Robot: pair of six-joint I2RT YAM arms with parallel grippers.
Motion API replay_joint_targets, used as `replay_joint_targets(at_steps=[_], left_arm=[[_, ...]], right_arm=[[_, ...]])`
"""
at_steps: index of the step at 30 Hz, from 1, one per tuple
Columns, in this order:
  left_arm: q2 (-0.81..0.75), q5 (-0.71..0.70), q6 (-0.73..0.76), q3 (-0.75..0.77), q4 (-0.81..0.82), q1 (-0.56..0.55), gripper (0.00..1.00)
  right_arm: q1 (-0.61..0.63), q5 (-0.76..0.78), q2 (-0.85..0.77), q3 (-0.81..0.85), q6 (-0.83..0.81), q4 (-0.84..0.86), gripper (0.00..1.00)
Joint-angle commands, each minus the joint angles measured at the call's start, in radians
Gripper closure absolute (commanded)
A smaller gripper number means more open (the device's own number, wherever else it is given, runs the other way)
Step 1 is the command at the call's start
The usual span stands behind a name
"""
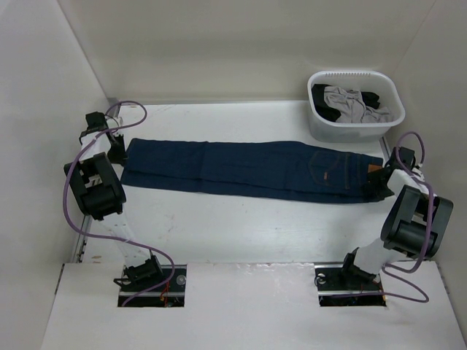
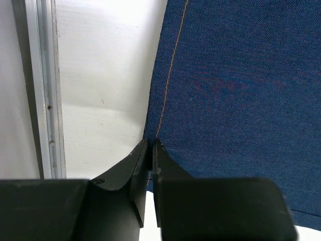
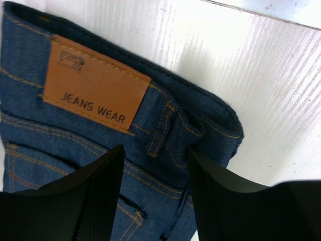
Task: Fold and stack the trousers
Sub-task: Fold the trousers
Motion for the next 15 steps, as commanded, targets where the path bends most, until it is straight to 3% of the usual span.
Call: replay_joint_targets(at_steps=[1, 4, 7, 8, 15], left_arm=[[-0.074, -0.008, 0.01, -0.006, 0.015, 0.003, 1.0], [-0.078, -0.01, 0.01, -0.004, 0.012, 0.006, 1.0], [-0.083, -0.01, 0.015, -0.004, 0.011, 0.006, 1.0], [-0.083, -0.01, 0.018, -0.003, 0.011, 0.007, 1.0], [-0.078, -0.027, 0.059, 0.046, -0.007, 0.021, 1.0]], right_arm=[[0.008, 0.028, 0.019, 0.035, 0.025, 0.031, 0.45], [0.013, 0.031, 0.022, 0.038, 0.025, 0.028, 0.59], [0.004, 0.025, 0.015, 0.035, 0.025, 0.025, 0.92], [0.002, 0.023, 0.007, 0.031, 0.028, 0.025, 0.98], [-0.012, 0.02, -0.107, 0.038, 0.014, 0.025, 1.0]])
